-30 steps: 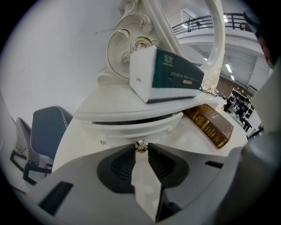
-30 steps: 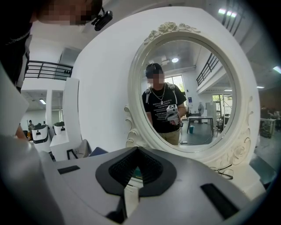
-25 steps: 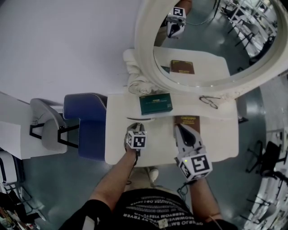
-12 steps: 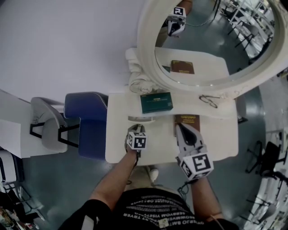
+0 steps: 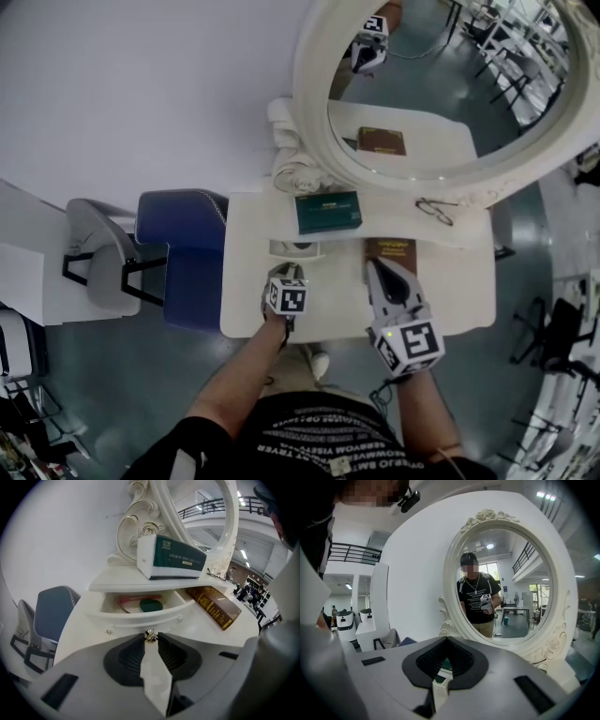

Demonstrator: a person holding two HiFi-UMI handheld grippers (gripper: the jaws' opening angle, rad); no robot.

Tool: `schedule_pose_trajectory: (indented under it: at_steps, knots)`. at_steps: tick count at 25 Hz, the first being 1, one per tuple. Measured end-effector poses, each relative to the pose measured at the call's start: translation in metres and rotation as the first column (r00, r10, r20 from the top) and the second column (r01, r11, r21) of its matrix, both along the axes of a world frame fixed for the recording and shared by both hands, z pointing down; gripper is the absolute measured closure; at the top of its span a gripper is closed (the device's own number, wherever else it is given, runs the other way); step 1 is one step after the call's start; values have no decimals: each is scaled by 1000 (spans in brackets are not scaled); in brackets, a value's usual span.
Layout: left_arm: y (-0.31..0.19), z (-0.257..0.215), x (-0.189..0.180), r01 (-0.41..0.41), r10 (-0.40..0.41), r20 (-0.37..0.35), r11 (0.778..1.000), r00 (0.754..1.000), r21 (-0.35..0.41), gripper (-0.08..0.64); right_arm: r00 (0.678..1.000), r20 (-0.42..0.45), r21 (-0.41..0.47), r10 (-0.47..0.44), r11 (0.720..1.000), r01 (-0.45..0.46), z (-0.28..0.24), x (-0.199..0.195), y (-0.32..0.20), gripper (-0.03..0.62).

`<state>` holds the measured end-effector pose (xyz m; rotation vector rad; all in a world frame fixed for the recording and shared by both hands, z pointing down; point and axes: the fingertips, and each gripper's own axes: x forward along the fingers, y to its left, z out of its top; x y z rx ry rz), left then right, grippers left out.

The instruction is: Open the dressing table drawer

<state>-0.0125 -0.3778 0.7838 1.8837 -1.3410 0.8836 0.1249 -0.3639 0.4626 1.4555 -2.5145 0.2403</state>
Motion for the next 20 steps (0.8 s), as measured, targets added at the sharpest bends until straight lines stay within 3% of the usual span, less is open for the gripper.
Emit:
schedule_pose_trajectory:
  at_steps: [8,11,16,20]
  knots:
    - [7,-3,-2,-5,5,17,1000,1000,-4,471,1000,-7,8,-5,1000,5,-3,0,6,591]
    - [14,2,3,2,-2,-9,1000,1000,-18,471,1000,-6,12,-4,1000,4,-5,2,9,591]
    - [14,-14,-8,-3,3,57,1000,998,5,471,1000,-3,9,-5,1000,5,-3,3,14,589]
    - [19,-4,1,3,-3,5,1000,1000,-11,471,1000,-6,12,-4,1000,4,-4,4,17,591]
